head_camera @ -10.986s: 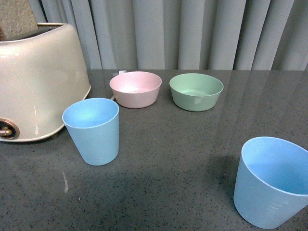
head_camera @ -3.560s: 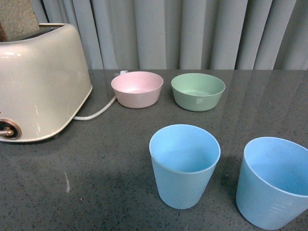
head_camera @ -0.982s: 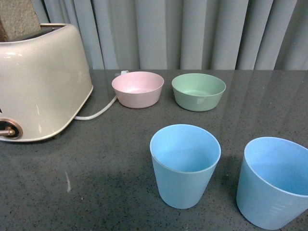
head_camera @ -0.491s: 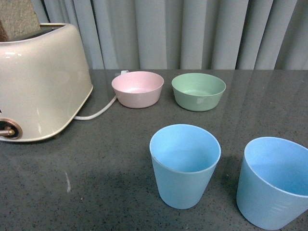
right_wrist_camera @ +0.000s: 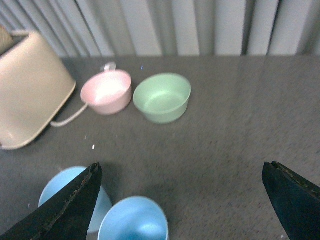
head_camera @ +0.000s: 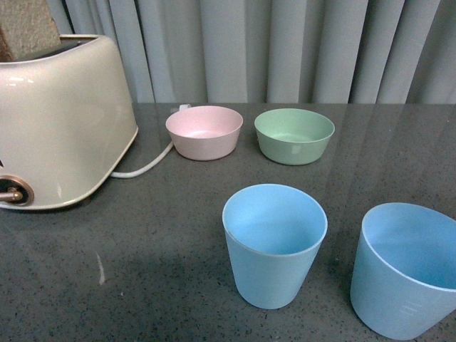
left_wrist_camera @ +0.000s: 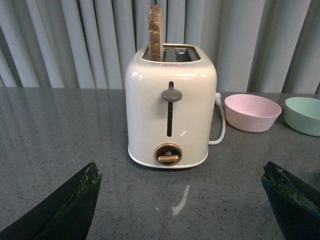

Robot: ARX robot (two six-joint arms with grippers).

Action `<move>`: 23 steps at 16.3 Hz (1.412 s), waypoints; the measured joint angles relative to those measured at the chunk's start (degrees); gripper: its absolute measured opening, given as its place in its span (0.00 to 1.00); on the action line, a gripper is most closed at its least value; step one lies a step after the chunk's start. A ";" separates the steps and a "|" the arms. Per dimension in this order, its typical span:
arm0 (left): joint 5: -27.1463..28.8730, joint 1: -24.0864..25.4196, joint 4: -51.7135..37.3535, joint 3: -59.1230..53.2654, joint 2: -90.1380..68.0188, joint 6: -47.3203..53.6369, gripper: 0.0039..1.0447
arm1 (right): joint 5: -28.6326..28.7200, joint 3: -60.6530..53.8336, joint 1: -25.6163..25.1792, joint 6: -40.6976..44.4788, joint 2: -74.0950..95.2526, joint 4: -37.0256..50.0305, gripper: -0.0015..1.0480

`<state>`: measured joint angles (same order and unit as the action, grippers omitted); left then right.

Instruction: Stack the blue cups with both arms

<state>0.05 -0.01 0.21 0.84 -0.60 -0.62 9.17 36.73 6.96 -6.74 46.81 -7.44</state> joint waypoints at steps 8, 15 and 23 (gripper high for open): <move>0.00 0.00 -0.02 0.00 0.00 0.00 0.94 | -1.90 -0.20 5.40 -3.32 19.19 -4.28 0.94; -0.02 0.00 0.00 0.00 0.00 0.00 0.94 | -6.25 -0.61 8.17 -3.39 24.30 -3.28 0.79; -0.02 0.00 0.00 0.00 0.00 0.02 0.94 | -7.19 2.27 8.41 -4.48 23.21 -6.14 0.01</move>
<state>0.03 -0.01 0.21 0.84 -0.60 -0.60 1.98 39.00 15.38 -11.22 70.02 -13.58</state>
